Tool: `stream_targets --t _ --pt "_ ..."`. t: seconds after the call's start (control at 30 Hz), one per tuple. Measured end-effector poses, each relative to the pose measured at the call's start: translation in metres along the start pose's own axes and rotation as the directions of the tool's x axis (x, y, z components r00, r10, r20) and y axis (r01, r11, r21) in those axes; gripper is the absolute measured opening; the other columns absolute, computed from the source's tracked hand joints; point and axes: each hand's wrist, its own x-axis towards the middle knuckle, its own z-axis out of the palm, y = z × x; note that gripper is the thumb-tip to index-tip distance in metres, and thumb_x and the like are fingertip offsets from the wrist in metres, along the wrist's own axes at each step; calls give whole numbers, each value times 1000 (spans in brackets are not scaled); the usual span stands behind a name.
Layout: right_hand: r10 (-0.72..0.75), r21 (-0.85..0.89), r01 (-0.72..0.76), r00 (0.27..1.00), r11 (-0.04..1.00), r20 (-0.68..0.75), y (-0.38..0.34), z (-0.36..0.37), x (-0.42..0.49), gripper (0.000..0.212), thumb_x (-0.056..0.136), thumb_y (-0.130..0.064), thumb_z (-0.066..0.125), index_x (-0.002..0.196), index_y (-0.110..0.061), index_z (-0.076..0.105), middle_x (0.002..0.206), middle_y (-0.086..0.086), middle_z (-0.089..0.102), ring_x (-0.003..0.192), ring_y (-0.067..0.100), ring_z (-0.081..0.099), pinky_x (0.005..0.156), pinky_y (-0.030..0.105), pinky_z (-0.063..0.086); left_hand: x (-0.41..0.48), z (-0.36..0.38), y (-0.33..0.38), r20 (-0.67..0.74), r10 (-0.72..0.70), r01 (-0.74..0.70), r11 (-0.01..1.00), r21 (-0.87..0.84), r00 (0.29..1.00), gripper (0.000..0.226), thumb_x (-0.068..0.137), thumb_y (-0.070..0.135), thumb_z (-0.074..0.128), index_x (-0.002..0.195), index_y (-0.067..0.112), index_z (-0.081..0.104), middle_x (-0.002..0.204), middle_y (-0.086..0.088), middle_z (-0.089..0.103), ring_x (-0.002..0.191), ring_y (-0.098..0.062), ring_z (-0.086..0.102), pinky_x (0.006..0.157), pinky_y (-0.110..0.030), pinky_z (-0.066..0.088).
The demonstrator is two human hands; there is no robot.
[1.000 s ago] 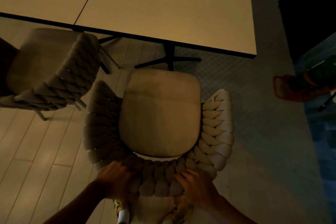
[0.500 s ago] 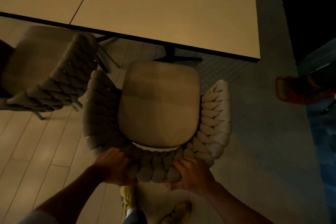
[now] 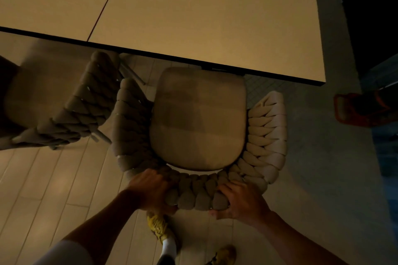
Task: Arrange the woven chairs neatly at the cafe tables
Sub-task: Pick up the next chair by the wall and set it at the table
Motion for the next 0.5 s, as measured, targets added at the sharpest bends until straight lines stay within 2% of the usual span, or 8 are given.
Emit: stream_targets --t 0.1,0.23,0.37,0.5 --pt "17 6 -17 999 1000 31 3 -7 13 74 70 -98 44 94 -32 67 87 -17 67 79 6 65 58 23 44 5 -11 -7 -16 11 -11 1000 -20 1000 64 80 82 51 118 31 61 104 8 67 76 -13 50 72 -26 36" --pt "47 21 -50 994 999 97 7 -16 28 81 68 -101 42 101 -32 68 97 -16 69 89 8 65 65 28 50 12 -19 -19 -65 33 -35 999 -29 997 65 78 83 52 118 33 62 104 7 68 84 -17 62 72 -25 36" --pt "89 26 -94 982 995 167 9 -19 37 87 64 -103 39 111 -35 66 107 -18 68 101 7 63 75 31 52 20 -20 -28 -57 60 -61 998 -14 997 70 76 87 46 117 32 62 98 6 68 70 -14 49 69 -27 39" --pt "117 38 -125 977 991 176 11 -16 43 86 64 -102 42 113 -35 66 109 -19 67 105 6 61 81 33 52 26 -21 -37 -25 63 -63 998 -15 998 73 75 88 45 116 30 64 96 5 69 73 -17 61 70 -27 48"
